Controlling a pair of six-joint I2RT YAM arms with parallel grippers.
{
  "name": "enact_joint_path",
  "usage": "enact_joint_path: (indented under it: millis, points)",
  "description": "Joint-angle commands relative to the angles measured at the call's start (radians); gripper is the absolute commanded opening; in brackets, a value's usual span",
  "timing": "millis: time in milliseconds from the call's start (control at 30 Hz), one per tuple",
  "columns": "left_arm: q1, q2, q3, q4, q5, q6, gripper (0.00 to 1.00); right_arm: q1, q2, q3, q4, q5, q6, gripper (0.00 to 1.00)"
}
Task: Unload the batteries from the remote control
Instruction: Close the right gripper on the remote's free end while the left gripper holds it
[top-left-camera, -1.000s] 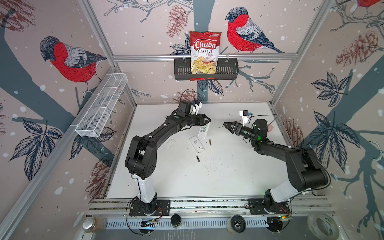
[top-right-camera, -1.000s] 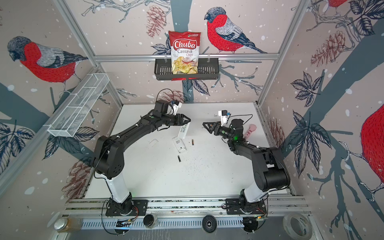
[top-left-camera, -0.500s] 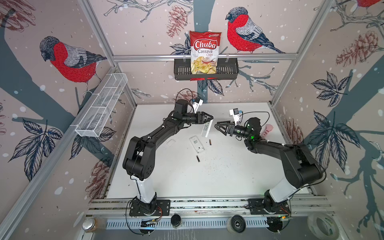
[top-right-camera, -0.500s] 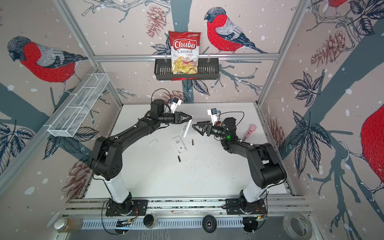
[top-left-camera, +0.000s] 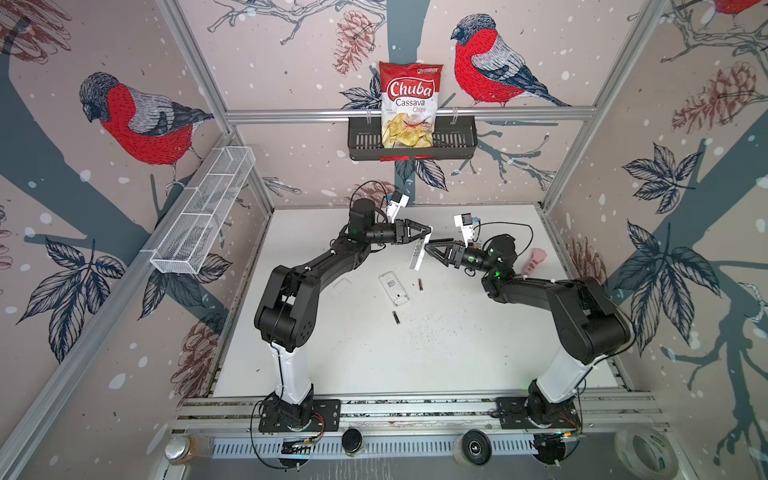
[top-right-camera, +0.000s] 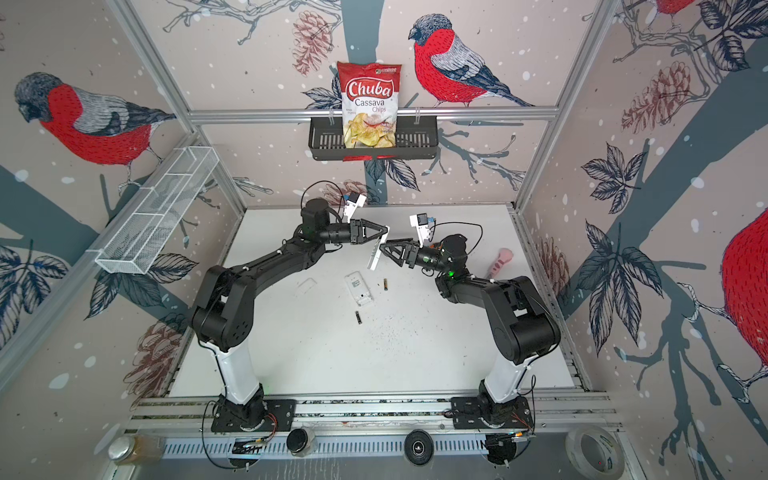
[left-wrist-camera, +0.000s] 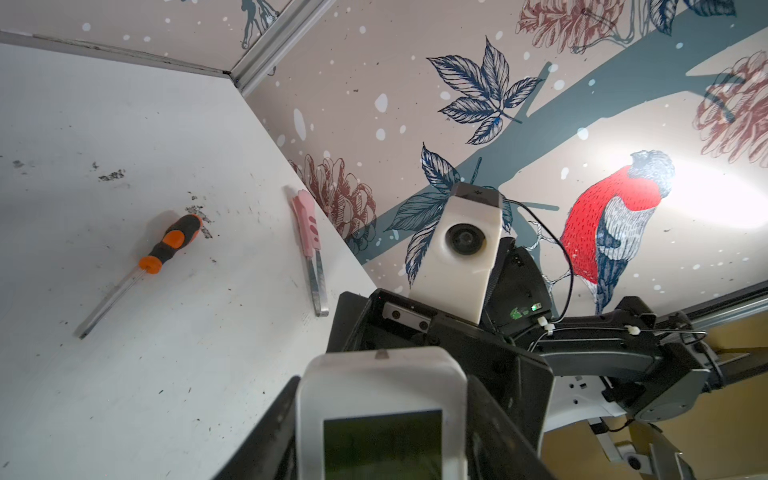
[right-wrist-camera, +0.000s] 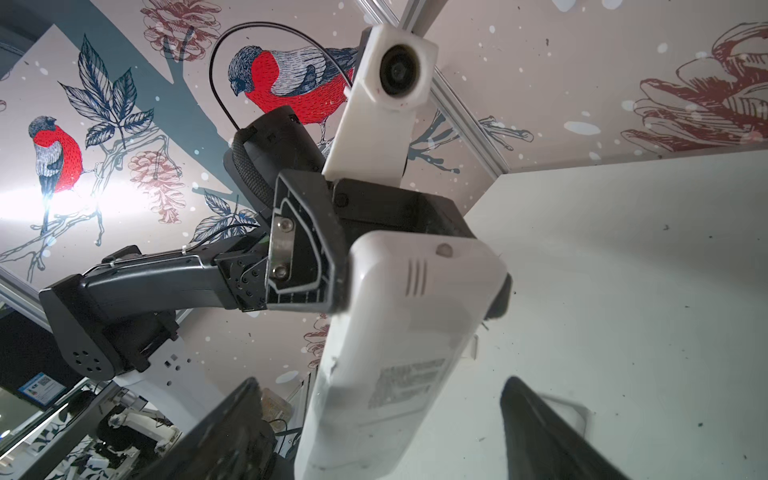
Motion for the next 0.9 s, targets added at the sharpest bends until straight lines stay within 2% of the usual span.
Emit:
enact_joint_path:
  millis: [0,167,667,867]
  points:
    - [0.001,0.017,-0.002,0.186,0.055,-0.09,0.49,0.002,0.007,0.02,0.057,-0.02,0.021,0.88]
    - [0.0,0.041,-0.02,0.321,0.079,-0.188,0.49,0.0,0.036,0.049,0.052,-0.032,0.022,0.86]
    - [0.002,0.072,0.005,0.336,0.088,-0.206,0.49,0.0,0.135,0.108,0.199,-0.063,0.146,0.72]
    - [0.005,0.101,0.007,0.417,0.095,-0.269,0.48,0.001,0.148,0.12,0.213,-0.064,0.165,0.65]
